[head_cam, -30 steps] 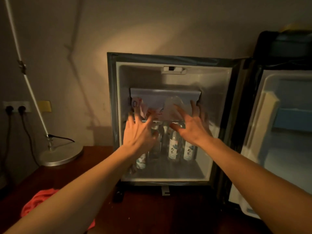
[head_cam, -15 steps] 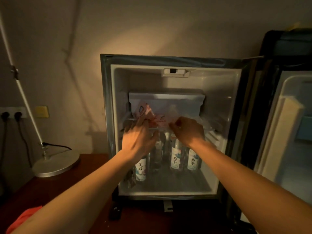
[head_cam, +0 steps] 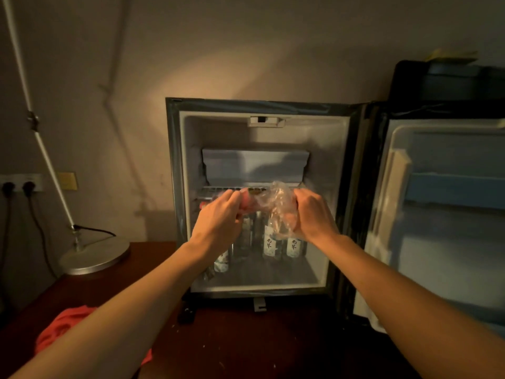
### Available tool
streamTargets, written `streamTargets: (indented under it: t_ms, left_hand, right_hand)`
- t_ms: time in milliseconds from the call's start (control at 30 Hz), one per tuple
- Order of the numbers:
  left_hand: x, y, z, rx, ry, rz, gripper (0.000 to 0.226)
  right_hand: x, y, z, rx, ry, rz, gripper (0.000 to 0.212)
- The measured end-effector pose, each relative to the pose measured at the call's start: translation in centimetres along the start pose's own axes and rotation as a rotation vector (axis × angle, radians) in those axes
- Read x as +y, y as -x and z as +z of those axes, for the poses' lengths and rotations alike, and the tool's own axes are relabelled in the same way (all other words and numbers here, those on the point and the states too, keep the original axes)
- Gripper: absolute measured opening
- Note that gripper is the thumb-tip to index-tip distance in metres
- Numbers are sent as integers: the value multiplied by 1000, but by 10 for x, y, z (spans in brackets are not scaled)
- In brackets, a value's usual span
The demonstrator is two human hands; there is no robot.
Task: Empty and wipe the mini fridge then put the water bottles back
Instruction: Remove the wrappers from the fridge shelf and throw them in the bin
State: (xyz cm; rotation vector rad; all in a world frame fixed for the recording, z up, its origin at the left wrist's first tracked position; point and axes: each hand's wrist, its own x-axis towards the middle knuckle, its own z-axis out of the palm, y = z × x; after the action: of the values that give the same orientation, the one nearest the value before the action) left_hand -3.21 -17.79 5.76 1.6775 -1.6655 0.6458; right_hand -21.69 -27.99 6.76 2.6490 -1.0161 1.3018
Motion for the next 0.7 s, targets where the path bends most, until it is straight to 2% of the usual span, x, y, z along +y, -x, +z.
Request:
streamTargets:
  t_ms: [100, 167, 233, 300, 433, 533, 633, 700]
  left_hand:
    - [12, 20, 0, -49, 55, 26, 19]
    - [26, 38, 1, -62, 104, 88, 17]
    - [44, 59, 3, -78, 174, 166, 24]
    - [61, 79, 11, -113, 251, 211, 20]
    - [99, 109, 31, -168, 349, 195, 43]
    - [135, 120, 48, -188, 383, 249, 32]
    - [174, 130, 63, -182, 432, 342, 18]
    - [201, 134, 74, -188, 465, 399, 17]
  right_hand:
    - [3, 26, -7, -40, -42, 120, 17]
    - [4, 51, -15, -57, -13, 84, 22]
    - [5, 79, -26, -69, 20, 46, 24]
    - [11, 108, -37, -66, 42, 38, 19]
    - [33, 165, -59, -35, 85, 123, 14]
    - [53, 205, -80, -45, 122, 242, 19]
    - [75, 246, -104, -14, 181, 256, 26]
    - [90, 273, -122, 20, 195, 290, 30]
